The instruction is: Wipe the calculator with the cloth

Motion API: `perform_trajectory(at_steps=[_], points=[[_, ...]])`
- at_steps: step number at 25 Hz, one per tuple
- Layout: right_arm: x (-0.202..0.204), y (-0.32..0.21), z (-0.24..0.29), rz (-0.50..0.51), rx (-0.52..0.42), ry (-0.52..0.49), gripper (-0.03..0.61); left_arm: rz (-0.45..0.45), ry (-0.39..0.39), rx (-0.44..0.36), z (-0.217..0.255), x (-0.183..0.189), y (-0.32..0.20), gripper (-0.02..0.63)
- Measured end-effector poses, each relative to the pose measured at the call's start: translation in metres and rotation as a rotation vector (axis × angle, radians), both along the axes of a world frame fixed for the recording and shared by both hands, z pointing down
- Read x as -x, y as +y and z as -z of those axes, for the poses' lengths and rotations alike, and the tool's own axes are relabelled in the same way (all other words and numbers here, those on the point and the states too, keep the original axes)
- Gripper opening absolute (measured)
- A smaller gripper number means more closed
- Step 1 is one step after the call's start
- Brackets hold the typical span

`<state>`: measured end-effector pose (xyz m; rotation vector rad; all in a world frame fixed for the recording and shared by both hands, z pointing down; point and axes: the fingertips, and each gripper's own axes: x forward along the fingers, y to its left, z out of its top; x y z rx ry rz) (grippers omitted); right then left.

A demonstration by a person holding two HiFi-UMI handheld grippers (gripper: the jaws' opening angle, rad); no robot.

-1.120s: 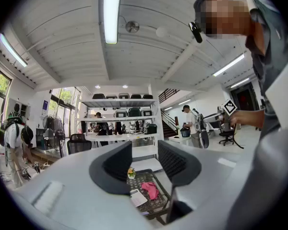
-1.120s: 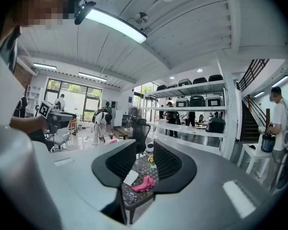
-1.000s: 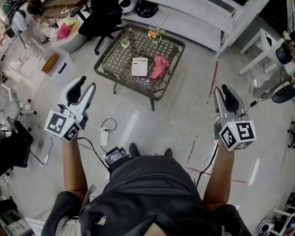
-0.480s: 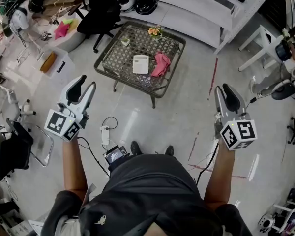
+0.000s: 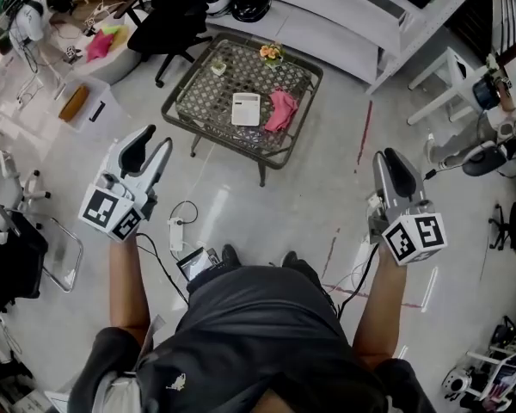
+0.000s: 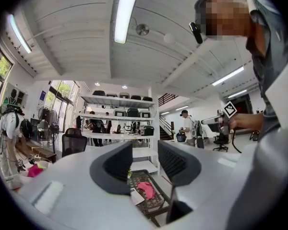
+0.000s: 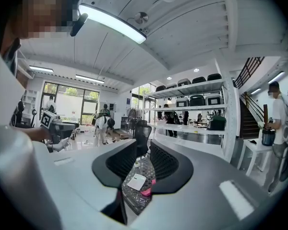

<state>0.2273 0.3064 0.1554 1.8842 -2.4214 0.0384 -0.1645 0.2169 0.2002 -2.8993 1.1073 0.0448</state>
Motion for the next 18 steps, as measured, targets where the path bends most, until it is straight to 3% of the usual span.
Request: perform_trajectory(at_steps=[8, 13, 18], points=[[0.022, -0.026, 0.02, 0.079, -0.043, 0.075, 0.086, 0.018, 0.027, 0.037, -0.007, 0.006, -0.021, 0.189], [0.015, -0.065, 0.006, 0.162, -0.095, 0.05, 0.087, 0.057, -0.019, 0.062, -0.014, -0.004, -0.034, 0.189], [-0.002, -0.12, -0.02, 0.23, -0.066, 0.016, 0.088, 0.135, -0.034, 0.113, -0.022, -0.02, -0.057, 0.189]])
